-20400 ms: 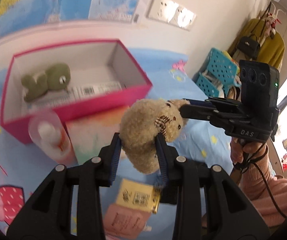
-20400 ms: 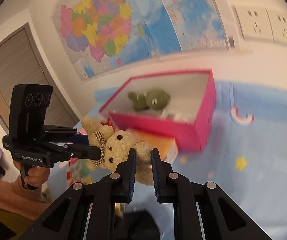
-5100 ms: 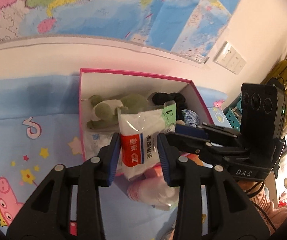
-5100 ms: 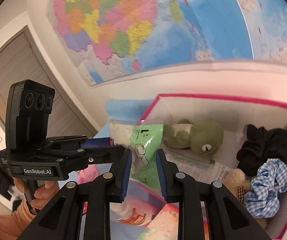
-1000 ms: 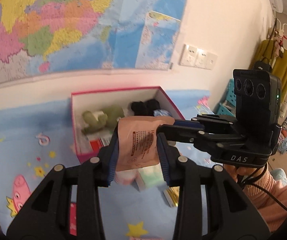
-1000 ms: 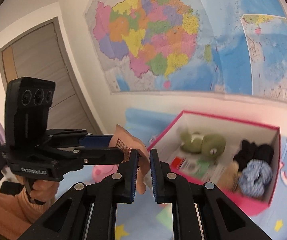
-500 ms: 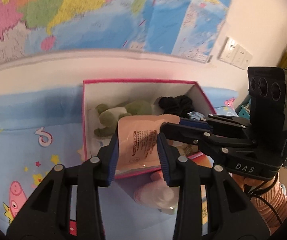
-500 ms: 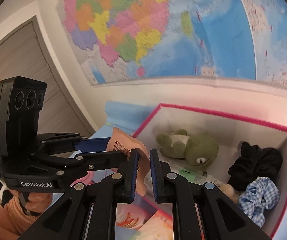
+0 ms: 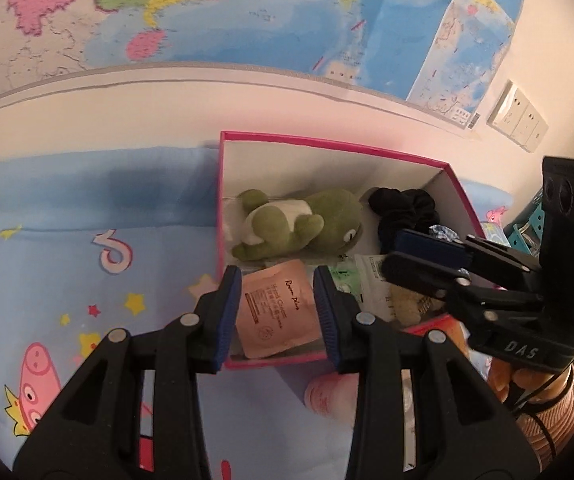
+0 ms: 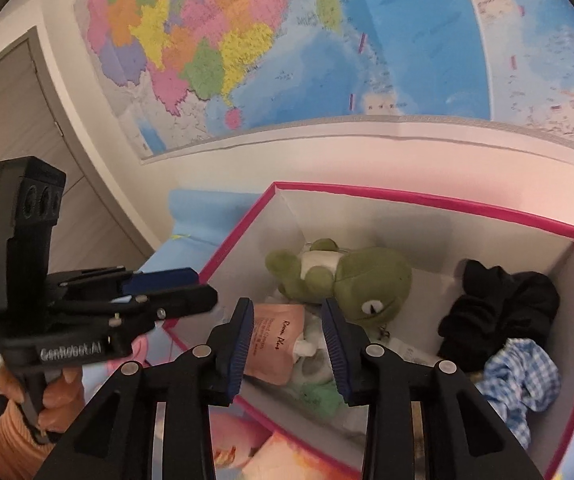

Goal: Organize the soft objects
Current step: 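Withdraw both grippers from the box to the yellow tissue pack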

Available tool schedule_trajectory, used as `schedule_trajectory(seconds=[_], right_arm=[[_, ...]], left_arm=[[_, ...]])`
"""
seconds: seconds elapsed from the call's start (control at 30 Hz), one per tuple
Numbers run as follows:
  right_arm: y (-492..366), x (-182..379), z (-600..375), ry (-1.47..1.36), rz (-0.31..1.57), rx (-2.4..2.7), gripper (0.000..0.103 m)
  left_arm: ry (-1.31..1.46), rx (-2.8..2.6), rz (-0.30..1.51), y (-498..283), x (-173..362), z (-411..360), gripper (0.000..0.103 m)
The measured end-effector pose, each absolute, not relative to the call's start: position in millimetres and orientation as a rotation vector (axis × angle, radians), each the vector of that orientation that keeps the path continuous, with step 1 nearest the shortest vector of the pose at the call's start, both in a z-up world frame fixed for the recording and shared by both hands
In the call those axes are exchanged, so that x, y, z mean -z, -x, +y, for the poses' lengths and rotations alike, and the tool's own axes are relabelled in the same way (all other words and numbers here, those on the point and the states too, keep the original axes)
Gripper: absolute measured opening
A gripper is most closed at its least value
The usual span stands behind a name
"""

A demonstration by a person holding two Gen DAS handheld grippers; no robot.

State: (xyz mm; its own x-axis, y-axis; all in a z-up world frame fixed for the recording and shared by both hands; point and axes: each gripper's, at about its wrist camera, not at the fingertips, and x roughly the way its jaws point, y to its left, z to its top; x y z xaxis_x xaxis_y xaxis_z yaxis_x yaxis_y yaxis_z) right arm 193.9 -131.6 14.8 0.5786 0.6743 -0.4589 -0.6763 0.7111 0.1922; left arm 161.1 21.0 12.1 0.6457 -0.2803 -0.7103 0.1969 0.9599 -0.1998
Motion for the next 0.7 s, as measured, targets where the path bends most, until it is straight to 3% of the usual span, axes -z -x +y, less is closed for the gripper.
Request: schedule_trajectory(seconds=[0.13, 0.2, 0.43, 0.7], right_arm=[[-168.5, -14.7, -151.5, -0.002, 0.503, -0.810, 0.038], [-153.7, -13.8, -161.6, -0.001, 0.484, -0.825, 0.044], [-111.9, 0.7, -192.3, 0.012, 0.476, -0.857, 0.045], [-91.3, 42.6, -228.6, -0.019, 0.558, -0.808, 0.045]], left_arm=[[0.104, 0.304, 0.782, -136.3, -18.6, 23.7, 0.043], [0.099, 0.330, 0.757, -120.4, -21.3, 23.1, 0.045], [0.070, 0.451, 0.710, -67.9, -20.1, 11.0, 0.048], [0.038, 0.576, 0.774, -37.0, 10.4, -20.2, 0.048]])
